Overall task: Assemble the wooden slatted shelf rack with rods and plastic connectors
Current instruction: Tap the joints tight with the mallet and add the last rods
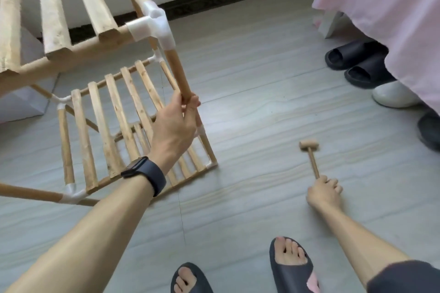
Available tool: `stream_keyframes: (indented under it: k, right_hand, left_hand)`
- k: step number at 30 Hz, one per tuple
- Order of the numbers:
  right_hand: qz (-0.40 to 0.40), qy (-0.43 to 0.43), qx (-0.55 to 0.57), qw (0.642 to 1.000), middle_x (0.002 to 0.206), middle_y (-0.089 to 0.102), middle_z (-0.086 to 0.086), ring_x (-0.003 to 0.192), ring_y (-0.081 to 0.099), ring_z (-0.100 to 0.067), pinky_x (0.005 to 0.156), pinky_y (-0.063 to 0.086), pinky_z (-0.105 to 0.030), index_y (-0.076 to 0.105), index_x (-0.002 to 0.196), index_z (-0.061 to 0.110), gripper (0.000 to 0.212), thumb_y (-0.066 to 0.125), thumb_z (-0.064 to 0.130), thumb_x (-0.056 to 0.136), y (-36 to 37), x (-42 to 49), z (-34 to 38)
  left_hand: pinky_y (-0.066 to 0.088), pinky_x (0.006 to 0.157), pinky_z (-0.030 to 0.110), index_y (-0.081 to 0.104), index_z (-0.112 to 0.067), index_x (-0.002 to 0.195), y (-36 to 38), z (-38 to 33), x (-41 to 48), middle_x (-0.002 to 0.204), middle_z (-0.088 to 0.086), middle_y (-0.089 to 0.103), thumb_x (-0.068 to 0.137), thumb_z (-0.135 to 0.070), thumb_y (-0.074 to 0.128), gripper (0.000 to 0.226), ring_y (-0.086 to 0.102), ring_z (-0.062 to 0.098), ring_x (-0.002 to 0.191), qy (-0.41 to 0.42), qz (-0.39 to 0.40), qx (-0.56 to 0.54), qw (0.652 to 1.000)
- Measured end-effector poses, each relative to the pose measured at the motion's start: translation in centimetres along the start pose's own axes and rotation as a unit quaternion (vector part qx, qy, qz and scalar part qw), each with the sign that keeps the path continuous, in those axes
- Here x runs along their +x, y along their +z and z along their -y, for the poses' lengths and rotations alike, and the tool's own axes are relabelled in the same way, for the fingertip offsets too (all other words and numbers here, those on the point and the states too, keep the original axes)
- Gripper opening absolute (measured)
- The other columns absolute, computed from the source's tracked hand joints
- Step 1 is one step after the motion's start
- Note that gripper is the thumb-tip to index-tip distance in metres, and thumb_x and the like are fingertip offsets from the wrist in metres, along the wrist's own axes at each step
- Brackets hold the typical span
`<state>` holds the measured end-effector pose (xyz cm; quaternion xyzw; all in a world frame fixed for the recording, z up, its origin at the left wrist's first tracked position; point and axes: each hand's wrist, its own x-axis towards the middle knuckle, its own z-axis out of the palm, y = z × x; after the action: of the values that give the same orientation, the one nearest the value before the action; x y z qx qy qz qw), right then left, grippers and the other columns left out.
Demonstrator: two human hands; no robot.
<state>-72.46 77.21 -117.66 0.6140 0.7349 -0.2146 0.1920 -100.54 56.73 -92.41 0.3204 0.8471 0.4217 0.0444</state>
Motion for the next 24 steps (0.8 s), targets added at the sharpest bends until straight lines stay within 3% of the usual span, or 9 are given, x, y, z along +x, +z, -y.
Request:
stream_keyframes:
  k: [5, 8, 10, 12, 15, 19, 22, 24]
  right_hand:
    - [0.087, -0.036, 0.058, 0.994, 0.137, 0.052, -0.030, 0.125, 0.056, -0.044, 0.100, 0.047, -0.043, 0.037, 0.131, -0.005, 0.039, 0.048, 0.012, 0.098, -0.4, -1.7, 1.9]
    - [0.115, -0.056, 0.196, 0.972, 0.106, 0.067, -0.026, 0.092, 0.069, -0.040, 0.084, 0.058, -0.046, 0.048, 0.122, -0.011, 0.031, 0.042, 0.006, 0.096, -2.0, -3.6, 3.9]
    - [0.110, -0.069, 0.265, 0.955, 0.091, 0.059, -0.019, 0.080, 0.059, -0.034, 0.074, 0.051, -0.040, 0.058, 0.119, -0.012, 0.035, 0.037, 0.007, 0.099, -3.9, -5.4, 5.2]
    - [0.094, -0.098, 0.288, 0.948, 0.092, 0.055, -0.015, 0.084, 0.051, -0.029, 0.075, 0.041, -0.035, 0.064, 0.118, -0.006, 0.038, 0.036, 0.013, 0.101, -6.5, -7.5, 6.7]
    - [0.011, -0.175, 0.317, 0.932, 0.083, 0.060, 0.004, 0.086, 0.055, -0.028, 0.072, 0.039, -0.035, 0.069, 0.108, 0.012, 0.037, 0.036, 0.029, 0.106, -12.1, -11.6, 9.4]
    - [-0.139, -0.366, 0.335, 0.857, 0.065, 0.060, 0.011, 0.070, 0.057, -0.010, 0.060, 0.040, -0.031, 0.066, 0.090, 0.031, 0.035, 0.038, 0.044, 0.106, -21.2, -18.3, 12.2]
    - [-0.196, -0.484, 0.359, 0.773, 0.060, 0.057, 0.017, 0.054, 0.052, -0.006, 0.047, 0.035, -0.018, 0.060, 0.092, 0.030, 0.021, 0.047, 0.037, 0.106, -26.2, -22.8, 14.0]
    - [-0.228, -0.529, 0.364, 0.732, 0.060, 0.054, 0.014, 0.052, 0.049, -0.007, 0.048, 0.034, -0.016, 0.057, 0.098, 0.025, 0.014, 0.047, 0.030, 0.107, -28.3, -24.7, 15.1]
  left_hand:
    - [0.044, 0.059, 0.002, 0.054, -0.021, 0.109, 0.6, -0.5, -0.6, 0.098, -0.010, 0.068, 0.106, -0.041, 0.043, 0.023, 0.063, -0.003, 0.077, -0.018, -0.011, 0.010, 1.000]
    - [0.044, 0.056, 0.008, 0.053, -0.022, 0.110, 0.1, -1.0, -0.7, 0.096, -0.011, 0.066, 0.106, -0.041, 0.042, 0.022, 0.060, -0.004, 0.078, -0.041, 0.015, 0.031, 0.999]
    - [0.040, 0.056, 0.009, 0.054, -0.023, 0.110, -0.4, -1.7, -0.7, 0.094, -0.013, 0.064, 0.106, -0.038, 0.045, 0.018, 0.058, -0.005, 0.077, -0.059, 0.041, 0.031, 0.997]
    - [0.040, 0.063, 0.012, 0.052, -0.024, 0.112, -1.1, -2.7, -0.6, 0.094, -0.014, 0.061, 0.105, -0.037, 0.048, 0.016, 0.057, -0.004, 0.081, -0.064, 0.060, 0.008, 0.996]
    - [0.053, 0.077, 0.029, 0.052, -0.028, 0.113, -2.9, -4.5, 0.1, 0.100, -0.011, 0.062, 0.104, -0.042, 0.048, 0.018, 0.060, 0.005, 0.092, -0.052, 0.024, -0.047, 0.997]
    - [0.057, 0.082, 0.042, 0.054, -0.032, 0.112, -4.8, -5.5, 0.5, 0.095, -0.009, 0.065, 0.106, -0.042, 0.042, 0.017, 0.064, 0.013, 0.091, -0.051, 0.007, -0.002, 0.999]
    - [0.058, 0.081, 0.048, 0.056, -0.028, 0.111, -4.4, -5.9, -0.4, 0.092, -0.002, 0.068, 0.107, -0.041, 0.039, 0.022, 0.067, 0.018, 0.088, -0.045, 0.000, 0.014, 0.999]
    - [0.058, 0.081, 0.050, 0.055, -0.027, 0.109, -4.0, -6.2, -0.7, 0.093, 0.001, 0.069, 0.107, -0.041, 0.037, 0.023, 0.068, 0.021, 0.089, -0.051, -0.009, 0.001, 0.999]
